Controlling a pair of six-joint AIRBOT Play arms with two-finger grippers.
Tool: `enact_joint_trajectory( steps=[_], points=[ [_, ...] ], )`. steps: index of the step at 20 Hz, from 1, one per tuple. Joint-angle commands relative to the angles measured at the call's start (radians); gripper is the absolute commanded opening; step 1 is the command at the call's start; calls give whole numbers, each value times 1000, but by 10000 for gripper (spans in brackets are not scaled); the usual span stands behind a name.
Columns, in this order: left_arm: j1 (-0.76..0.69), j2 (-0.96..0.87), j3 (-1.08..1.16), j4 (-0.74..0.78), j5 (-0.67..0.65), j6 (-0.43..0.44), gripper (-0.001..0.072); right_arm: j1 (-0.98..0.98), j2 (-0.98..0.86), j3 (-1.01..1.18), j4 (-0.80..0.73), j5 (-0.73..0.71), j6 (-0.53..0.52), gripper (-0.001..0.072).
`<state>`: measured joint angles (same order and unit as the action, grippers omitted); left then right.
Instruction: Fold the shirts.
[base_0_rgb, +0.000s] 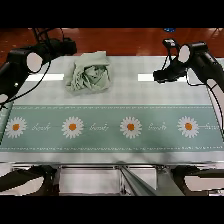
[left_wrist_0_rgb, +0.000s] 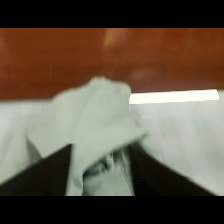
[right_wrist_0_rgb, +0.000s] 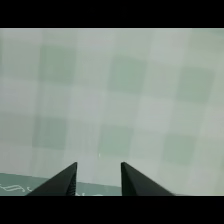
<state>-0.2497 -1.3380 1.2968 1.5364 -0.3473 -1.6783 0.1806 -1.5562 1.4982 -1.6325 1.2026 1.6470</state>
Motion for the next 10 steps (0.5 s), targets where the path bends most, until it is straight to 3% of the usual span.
enact_joint_trajectory(
  steps=[1, 3, 10],
  points=[
    [9, -29, 2, 14, 219, 112, 507, 1, 0, 0, 11, 42, -9, 338],
    [24, -105, 50, 16, 198, 159, 507, 2, 0, 0, 38, 58, -8, 338],
    [97, -588, 559, 10, -531, 167, 505, 82, 0, 0, -22, 75, 39, 337]
  ],
)
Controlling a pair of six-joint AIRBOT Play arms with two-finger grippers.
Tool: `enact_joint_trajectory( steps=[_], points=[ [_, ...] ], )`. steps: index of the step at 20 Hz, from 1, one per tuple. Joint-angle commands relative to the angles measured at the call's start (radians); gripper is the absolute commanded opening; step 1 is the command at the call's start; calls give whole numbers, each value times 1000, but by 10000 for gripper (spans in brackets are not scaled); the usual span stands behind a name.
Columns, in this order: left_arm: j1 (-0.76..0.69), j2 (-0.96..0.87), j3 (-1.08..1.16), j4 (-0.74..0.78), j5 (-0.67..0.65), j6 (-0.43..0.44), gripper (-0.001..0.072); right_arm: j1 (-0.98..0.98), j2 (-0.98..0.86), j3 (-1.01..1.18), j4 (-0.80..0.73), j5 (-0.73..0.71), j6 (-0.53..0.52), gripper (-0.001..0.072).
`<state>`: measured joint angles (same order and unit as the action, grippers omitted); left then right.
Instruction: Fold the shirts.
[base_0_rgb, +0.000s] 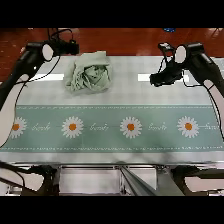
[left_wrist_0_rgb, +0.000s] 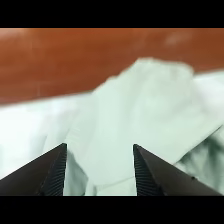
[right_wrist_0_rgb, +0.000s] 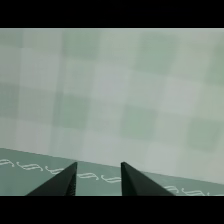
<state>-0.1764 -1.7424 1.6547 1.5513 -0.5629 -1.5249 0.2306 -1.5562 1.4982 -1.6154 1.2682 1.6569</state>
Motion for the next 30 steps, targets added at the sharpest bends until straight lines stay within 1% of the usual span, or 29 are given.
enact_joint_trajectory(
  steps=[1, 4, 8, 10, 11, 12, 13, 14, 15, 19, 25, 27, 30],
  points=[
    [28, -238, 261, -36, -376, 13, 505, 44, 0, 0, -60, 9, 40, 337],
    [32, -357, 386, -150, -509, 14, 505, 53, 0, 0, -79, 7, 57, 337],
    [33, -412, 398, -213, -616, 14, 502, 53, 0, 0, -95, -7, 60, 337],
    [33, -426, 398, -253, -657, 15, 489, 53, 0, 0, -95, -21, 68, 338],
    [33, -428, 399, -265, -673, 14, 401, 53, 0, 0, -95, -25, 71, 337],
    [33, -425, 399, -266, -686, 14, 183, 53, 0, 0, -94, -25, 71, 337],
    [33, -417, 399, -266, -695, 14, 73, 53, 2, 0, -95, -23, 71, 337],
    [33, -402, 399, -266, -702, 14, 39, 53, 13, 0, -96, -23, 71, 337],
    [34, -377, 399, -265, -705, 14, 25, 53, 28, 0, -96, -23, 71, 337],
    [33, -211, 399, -266, -660, 10, 25, 53, 154, 0, -98, -23, 70, 337],
    [32, 131, 399, -282, -615, 11, 25, 53, 447, 0, -92, 8, 71, 337],
    [32, 241, 399, -300, -568, 14, 25, 53, 547, 0, -87, 25, 71, 337],
    [18, 385, 399, -304, -447, 14, 25, 53, 689, 0, -64, 55, 71, 337]
  ],
)
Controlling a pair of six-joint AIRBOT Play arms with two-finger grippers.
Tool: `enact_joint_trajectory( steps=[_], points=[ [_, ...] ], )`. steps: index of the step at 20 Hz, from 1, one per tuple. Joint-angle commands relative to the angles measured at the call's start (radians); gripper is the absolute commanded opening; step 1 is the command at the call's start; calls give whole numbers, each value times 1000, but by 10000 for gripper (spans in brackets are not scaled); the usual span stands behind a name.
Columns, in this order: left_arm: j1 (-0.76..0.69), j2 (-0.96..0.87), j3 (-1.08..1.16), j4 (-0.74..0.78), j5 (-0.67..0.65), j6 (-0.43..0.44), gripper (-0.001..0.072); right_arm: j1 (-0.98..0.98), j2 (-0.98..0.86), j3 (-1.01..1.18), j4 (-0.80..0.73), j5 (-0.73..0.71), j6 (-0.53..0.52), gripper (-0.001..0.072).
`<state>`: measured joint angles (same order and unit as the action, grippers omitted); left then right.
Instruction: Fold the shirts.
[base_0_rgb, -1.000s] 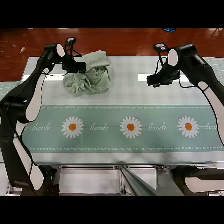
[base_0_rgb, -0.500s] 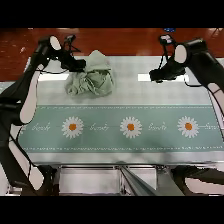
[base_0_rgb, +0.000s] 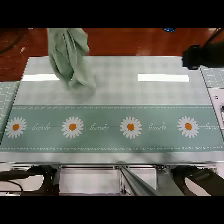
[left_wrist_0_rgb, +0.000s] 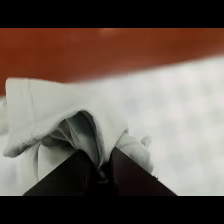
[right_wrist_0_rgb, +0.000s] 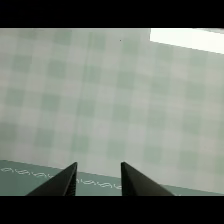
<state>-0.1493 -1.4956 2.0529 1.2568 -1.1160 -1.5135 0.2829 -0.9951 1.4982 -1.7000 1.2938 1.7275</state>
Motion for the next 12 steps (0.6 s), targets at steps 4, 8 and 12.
enact_joint_trajectory(
  steps=[4, 8, 12],
  points=[
    [-56, 279, 0, -39, 135, 2, 25, 1, 256, 0, 26, 82, -1, 337],
    [-188, 358, -52, -39, 95, -77, 25, 1, 323, 0, 27, 107, -1, 337],
    [-429, 475, -360, -35, 253, -116, 25, 0, 341, -1, 26, 130, -1, 337]
  ],
)
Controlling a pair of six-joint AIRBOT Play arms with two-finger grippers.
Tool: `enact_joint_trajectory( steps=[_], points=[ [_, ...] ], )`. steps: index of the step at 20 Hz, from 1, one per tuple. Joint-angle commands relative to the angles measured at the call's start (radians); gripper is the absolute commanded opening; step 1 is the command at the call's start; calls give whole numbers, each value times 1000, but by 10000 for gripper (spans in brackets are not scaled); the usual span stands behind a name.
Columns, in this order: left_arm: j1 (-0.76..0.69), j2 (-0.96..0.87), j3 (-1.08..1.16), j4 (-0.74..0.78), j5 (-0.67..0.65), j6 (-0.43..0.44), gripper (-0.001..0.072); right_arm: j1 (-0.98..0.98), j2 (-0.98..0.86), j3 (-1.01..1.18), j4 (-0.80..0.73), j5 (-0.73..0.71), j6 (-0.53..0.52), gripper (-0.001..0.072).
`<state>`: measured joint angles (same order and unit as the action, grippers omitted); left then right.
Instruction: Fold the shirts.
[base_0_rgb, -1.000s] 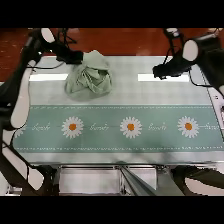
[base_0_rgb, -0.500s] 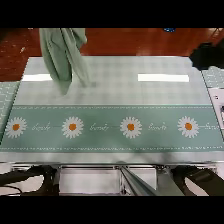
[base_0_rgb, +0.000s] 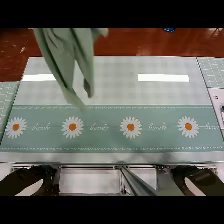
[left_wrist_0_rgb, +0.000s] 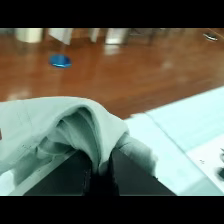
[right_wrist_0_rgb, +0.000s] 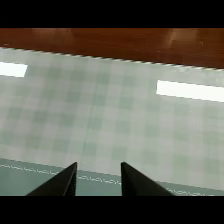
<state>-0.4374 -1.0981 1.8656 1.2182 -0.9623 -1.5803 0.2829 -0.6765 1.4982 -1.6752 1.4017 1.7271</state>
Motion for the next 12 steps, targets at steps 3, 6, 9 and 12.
enact_joint_trajectory(
  steps=[3, 6, 9, 12],
  points=[
    [-255, 186, -499, 4, 372, -179, 25, 0, 23, -1, 14, 14, -3, 337],
    [-282, 238, -768, 4, 456, -301, 25, 0, 23, -11, 19, 16, -11, 337],
    [-280, 242, -971, -3, 452, -310, 25, 0, 23, -110, 37, 12, 8, 337],
    [-278, 237, -1152, 1, 433, -310, 26, 0, 23, -292, 70, -24, 45, 337]
  ],
)
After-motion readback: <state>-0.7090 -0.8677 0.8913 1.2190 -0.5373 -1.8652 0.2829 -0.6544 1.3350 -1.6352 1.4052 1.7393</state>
